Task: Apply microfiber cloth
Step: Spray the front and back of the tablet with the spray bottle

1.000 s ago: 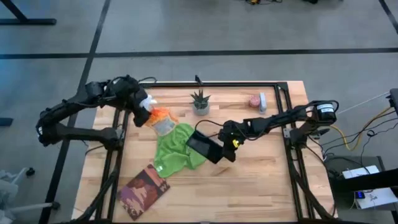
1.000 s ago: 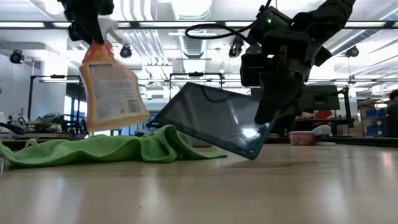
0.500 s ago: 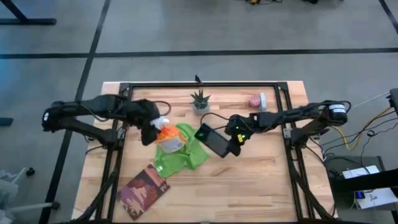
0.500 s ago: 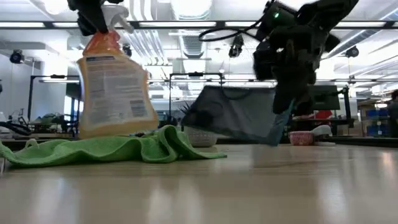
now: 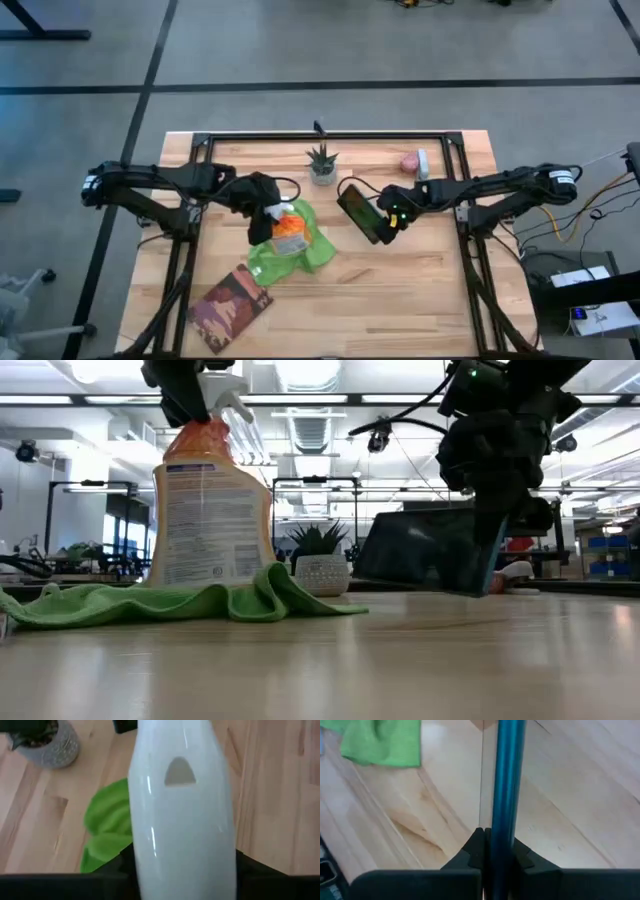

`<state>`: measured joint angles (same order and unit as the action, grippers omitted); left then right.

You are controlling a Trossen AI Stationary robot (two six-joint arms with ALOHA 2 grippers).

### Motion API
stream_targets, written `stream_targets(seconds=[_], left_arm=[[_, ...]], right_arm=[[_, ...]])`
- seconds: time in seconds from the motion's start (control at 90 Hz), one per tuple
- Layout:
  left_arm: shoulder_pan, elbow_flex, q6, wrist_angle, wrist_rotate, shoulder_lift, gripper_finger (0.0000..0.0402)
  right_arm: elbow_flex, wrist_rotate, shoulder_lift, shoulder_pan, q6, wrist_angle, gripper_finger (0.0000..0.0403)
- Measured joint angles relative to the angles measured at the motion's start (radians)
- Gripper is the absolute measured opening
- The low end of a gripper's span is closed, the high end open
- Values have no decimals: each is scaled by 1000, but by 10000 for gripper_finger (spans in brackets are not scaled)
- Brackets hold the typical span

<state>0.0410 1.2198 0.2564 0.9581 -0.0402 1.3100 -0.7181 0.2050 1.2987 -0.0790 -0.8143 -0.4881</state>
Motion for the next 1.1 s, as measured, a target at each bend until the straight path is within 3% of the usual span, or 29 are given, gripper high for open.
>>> stream_targets(seconds=[0.367, 0.6, 0.767, 1.0, 1.1], left_arm=[[0, -8, -35, -28, -3, -52, 235], [0, -7, -34, -38, -4, -81, 252], [0, -6, -10, -65, -5, -82, 222], [0, -6, 20, -69, -5, -84, 114], [0, -6, 37, -71, -4, -91, 113]], right_arm=[[-3, -26, 5, 0, 0, 36, 9], [-3, -33, 6, 0, 11, 72, 9], [-3, -50, 5, 0, 16, 83, 9], [-3, -52, 4, 0, 24, 84, 9], [-3, -51, 3, 0, 27, 85, 9]])
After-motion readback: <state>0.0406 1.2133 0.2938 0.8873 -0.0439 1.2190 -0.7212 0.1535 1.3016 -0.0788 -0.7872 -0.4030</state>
